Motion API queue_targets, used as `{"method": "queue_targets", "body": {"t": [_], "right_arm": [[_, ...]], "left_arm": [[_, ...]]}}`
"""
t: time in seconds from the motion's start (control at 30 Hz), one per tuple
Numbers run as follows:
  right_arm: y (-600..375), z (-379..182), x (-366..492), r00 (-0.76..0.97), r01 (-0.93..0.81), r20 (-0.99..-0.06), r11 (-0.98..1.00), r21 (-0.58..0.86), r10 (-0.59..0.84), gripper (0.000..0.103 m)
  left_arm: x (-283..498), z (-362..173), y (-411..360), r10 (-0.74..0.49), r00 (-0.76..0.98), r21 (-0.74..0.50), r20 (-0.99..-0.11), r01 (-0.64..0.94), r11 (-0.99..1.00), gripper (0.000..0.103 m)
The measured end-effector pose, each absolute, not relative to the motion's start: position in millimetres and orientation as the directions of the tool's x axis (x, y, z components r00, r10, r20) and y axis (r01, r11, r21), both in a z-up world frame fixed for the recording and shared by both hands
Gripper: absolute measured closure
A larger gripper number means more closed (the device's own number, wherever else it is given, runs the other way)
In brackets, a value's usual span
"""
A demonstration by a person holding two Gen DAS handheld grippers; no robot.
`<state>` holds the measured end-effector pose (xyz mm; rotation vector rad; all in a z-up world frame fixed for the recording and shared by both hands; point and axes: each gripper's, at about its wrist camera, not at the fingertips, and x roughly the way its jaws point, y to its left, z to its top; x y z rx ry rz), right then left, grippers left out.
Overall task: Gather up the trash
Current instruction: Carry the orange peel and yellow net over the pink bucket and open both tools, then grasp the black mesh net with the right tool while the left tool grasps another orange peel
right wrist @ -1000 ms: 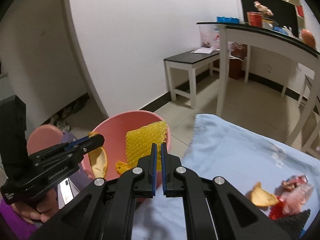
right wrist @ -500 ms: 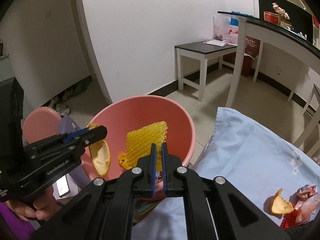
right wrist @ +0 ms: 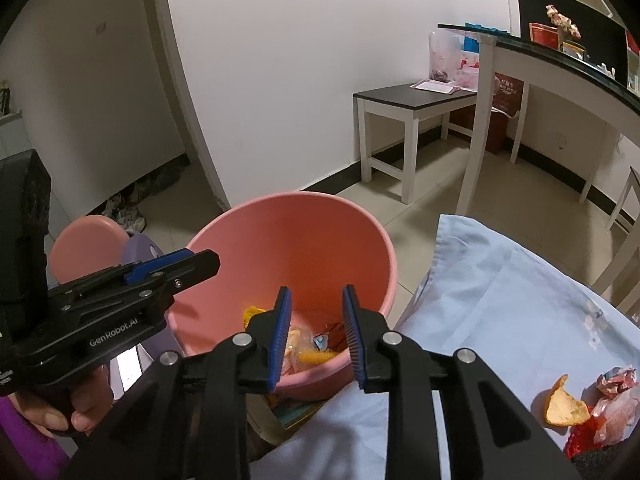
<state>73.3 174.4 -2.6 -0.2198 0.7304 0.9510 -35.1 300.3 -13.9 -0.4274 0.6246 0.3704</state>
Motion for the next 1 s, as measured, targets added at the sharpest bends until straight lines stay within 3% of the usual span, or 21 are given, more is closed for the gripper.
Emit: {"method": "queue_targets", "body": {"t": [0.4, 1.0], "right_arm": [[141, 5, 61, 0.389, -0.782, -0.638, 0.604, 0.153, 0.665, 0.072], [14, -3, 56, 0.493, -0.659, -0.649, 0.736, 0.157, 0.58, 0.072]], "left_arm": [[-39, -3, 278, 0.138, 0.775, -0.313, -0.617, -0.403, 0.86, 0.069], [-7, -5, 178, 0.009, 0.769, -0.236, -0.639, -0.207, 0.949, 0.069]]}}
